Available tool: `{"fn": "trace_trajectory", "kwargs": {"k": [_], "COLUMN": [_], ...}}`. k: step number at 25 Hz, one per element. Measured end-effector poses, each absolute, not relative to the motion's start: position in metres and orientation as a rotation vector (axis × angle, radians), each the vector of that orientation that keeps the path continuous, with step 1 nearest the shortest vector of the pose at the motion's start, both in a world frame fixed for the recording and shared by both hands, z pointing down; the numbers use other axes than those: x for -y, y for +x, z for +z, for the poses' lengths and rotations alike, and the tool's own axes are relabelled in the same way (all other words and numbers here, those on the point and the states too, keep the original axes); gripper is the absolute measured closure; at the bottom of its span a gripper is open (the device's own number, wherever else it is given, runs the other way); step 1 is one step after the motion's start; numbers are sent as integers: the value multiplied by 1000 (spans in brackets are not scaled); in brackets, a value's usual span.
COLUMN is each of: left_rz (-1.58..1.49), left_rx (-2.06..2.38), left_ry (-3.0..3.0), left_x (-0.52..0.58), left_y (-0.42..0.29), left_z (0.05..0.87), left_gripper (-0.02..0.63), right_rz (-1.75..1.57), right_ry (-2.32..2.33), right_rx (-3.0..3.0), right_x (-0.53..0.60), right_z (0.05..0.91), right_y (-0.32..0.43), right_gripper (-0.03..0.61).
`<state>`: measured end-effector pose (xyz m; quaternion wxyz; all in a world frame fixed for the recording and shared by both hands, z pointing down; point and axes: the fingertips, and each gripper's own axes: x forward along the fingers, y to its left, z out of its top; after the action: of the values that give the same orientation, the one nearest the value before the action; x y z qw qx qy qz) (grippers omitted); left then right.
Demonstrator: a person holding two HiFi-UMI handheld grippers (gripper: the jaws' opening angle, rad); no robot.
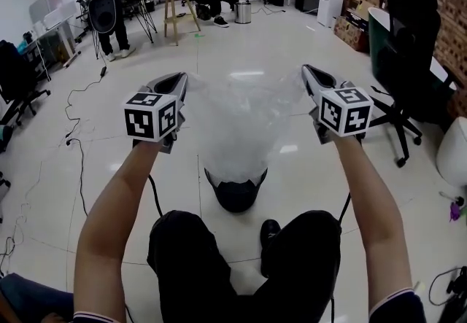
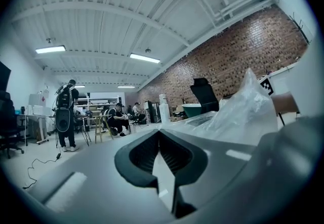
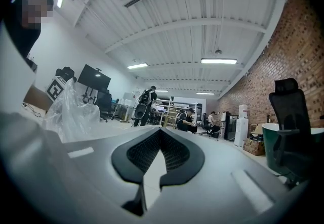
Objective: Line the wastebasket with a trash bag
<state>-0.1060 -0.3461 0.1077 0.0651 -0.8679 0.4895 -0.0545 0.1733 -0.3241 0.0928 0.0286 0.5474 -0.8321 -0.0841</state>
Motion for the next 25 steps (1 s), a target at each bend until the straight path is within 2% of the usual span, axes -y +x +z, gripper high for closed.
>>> {"fn": "trace_trajectory", "kwargs": {"k": [8, 25], "left_rz": [-189, -355], "left_rx": [-1467, -1549], "left_ry": [-2646, -2735], "left_x": [351, 367], "left_y": [-100, -111], "left_z": [126, 227], "left_gripper": [603, 603], "right_rz": [-242, -59], "right_ry": [1675, 1583], "right_rx": [2556, 2488], "right_x": [329, 352], "right_z": [106, 204], "right_y": [168, 161], "right_gripper": [577, 577]}}
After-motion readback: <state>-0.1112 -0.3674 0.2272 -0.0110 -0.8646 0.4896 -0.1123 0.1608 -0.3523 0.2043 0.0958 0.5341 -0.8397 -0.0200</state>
